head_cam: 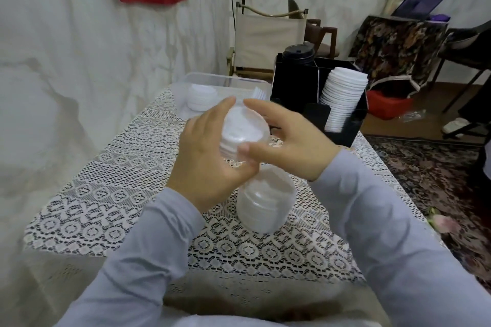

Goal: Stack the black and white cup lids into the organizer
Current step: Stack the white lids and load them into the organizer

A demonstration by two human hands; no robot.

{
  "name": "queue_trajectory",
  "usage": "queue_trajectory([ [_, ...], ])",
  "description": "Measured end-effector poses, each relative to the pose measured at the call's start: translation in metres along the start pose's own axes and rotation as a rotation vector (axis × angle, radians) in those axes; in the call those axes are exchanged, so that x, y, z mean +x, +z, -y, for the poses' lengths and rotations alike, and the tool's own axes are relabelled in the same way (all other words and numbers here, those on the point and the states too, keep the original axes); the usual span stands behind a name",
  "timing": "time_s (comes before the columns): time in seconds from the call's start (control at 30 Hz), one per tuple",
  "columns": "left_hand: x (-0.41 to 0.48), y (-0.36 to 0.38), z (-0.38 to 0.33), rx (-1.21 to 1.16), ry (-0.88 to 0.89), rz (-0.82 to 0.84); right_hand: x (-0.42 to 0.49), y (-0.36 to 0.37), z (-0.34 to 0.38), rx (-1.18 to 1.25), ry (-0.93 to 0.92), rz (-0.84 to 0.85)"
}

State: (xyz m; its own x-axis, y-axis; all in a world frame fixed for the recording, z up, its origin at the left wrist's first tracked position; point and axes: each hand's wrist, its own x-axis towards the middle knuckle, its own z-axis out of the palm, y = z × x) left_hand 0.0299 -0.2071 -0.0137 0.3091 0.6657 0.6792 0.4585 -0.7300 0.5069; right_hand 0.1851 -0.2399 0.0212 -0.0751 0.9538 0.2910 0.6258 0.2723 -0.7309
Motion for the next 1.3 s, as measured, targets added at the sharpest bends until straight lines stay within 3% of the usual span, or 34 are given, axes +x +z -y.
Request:
queue_trajectory([
  [0.23,-0.009,-0.002,-0.004,-0.025,0.155,0.007,-0.002,0.001,0.001,-0.179,-0.022,0.050],
  [0.57,-0.021,0.006,-0.007,-0.572,-0.153,0.041,-0.018,-0.008,-0.004,0.056,-0.026,0.021],
  [1.0,-0.026,0.011,-0.003,-0.749,-0.221,0.079,-0.015,-0.011,-0.016,0.179,-0.007,-0.034],
  [1.17,-0.024,0.007,0.012,-0.707,-0.350,-0.017,-0.017,-0.019,-0.023,0.184,-0.008,-0.185],
  [1.23,-0.022,0.007,0.025,-0.569,-0.476,-0.082,-0.021,-0.020,-0.029,0.109,-0.010,-0.207],
  [1.3,-0.019,0.007,0.037,-0.305,-0.589,-0.043,-0.027,-0.018,-0.035,0.026,-0.034,-0.197],
])
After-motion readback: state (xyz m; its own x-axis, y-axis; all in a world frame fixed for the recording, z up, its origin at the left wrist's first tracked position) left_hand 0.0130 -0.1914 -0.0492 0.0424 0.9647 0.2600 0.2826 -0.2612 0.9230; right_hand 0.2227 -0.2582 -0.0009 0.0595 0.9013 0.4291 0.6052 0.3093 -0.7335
